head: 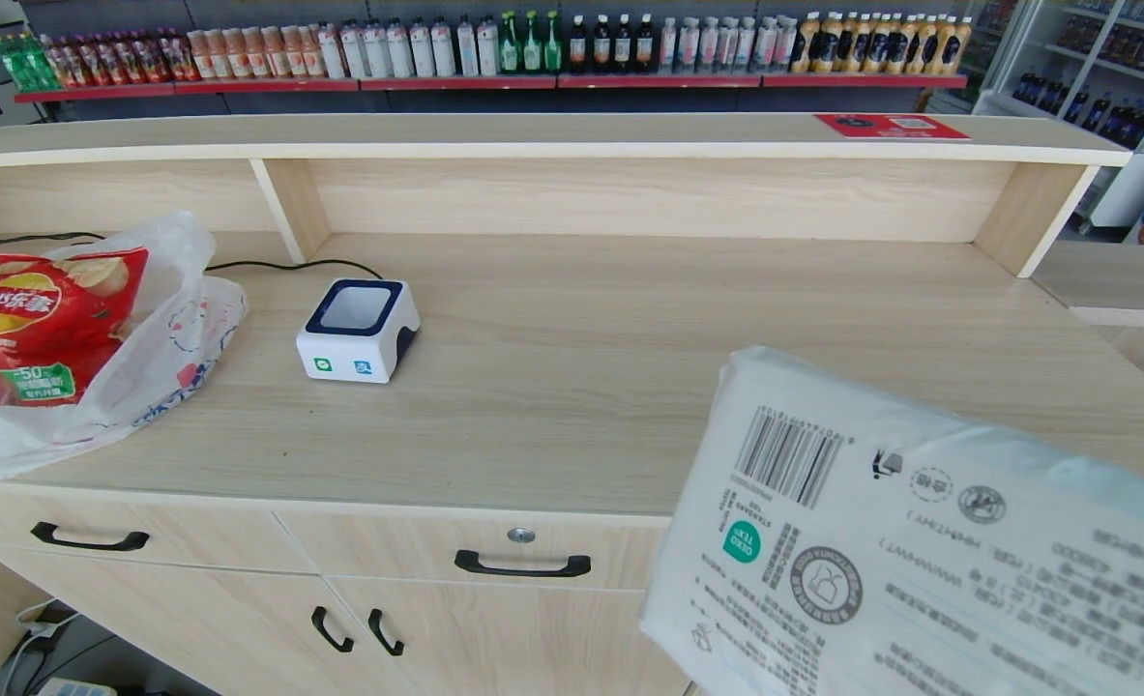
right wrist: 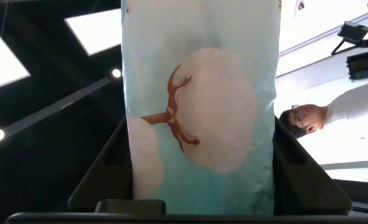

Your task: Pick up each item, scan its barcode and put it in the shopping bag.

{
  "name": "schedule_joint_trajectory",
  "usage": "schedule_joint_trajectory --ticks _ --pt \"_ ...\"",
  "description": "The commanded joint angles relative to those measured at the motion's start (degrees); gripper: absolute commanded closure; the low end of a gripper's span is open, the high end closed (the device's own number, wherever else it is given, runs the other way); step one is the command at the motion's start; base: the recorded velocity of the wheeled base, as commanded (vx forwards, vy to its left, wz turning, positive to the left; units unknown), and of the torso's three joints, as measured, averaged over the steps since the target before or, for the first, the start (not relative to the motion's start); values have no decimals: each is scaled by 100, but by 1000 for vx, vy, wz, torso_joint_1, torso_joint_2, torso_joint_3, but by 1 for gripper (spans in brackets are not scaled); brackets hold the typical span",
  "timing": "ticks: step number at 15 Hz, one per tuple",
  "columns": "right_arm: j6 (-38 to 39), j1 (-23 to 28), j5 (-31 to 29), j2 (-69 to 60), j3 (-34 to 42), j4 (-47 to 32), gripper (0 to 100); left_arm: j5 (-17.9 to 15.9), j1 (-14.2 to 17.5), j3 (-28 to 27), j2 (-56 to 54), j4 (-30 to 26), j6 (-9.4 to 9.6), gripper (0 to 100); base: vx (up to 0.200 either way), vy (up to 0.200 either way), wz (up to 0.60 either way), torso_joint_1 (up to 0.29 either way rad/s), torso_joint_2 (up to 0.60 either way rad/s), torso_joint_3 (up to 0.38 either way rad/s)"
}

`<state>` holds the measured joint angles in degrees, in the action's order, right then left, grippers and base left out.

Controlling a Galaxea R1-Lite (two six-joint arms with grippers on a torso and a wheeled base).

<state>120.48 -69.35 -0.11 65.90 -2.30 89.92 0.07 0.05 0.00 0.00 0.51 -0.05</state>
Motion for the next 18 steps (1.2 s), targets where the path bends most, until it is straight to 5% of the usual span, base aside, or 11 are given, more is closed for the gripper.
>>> schedule_joint_trajectory --ticks 1,4,8,11,18 --pt "-130 115 2 -69 11 8 100 1 4 0 0 2 -4 0 0 0 0 0 0 0" --pt "-526 229 20 -113 11 8 100 1 4 0 0 2 -4 0 0 0 0 0 0 0" --pt "-2863 220 758 -113 134 8 100 1 4 0 0 2 -4 0 0 0 0 0 0 0" --pt "-4199 317 679 195 -16 8 100 1 4 0 0 2 -4 0 0 0 0 0 0 0" --pt "-6001 757 556 160 -165 8 100 1 4 0 0 2 -4 0 0 0 0 0 0 0"
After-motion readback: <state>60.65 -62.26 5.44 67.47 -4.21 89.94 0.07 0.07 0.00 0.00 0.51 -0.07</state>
